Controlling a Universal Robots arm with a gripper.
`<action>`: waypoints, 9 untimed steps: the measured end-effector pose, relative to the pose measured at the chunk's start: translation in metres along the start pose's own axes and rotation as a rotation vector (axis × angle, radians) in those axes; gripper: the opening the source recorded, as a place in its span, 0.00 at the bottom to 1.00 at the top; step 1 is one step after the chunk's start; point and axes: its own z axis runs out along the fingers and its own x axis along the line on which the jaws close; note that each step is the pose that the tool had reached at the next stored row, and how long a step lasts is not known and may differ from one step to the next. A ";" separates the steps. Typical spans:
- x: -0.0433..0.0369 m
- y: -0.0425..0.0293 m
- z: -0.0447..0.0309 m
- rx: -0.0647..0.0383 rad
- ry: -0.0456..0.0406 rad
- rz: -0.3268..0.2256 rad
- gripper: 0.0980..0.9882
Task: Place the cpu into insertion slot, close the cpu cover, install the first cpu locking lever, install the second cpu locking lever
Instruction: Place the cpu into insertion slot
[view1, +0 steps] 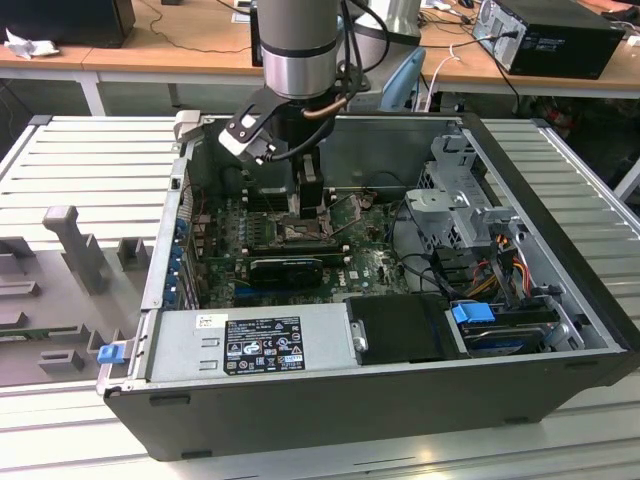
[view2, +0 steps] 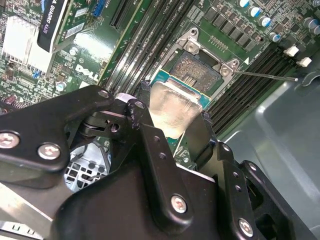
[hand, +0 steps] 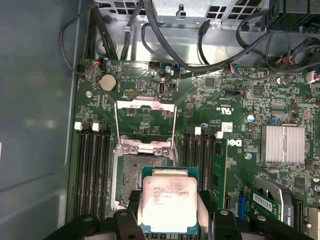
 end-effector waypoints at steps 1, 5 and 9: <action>0.0000 0.0000 0.0006 0.000 0.0001 0.000 0.48; 0.0008 -0.0003 0.0047 0.000 -0.0001 0.000 0.48; 0.0041 -0.0005 0.0105 0.000 -0.0005 0.010 0.48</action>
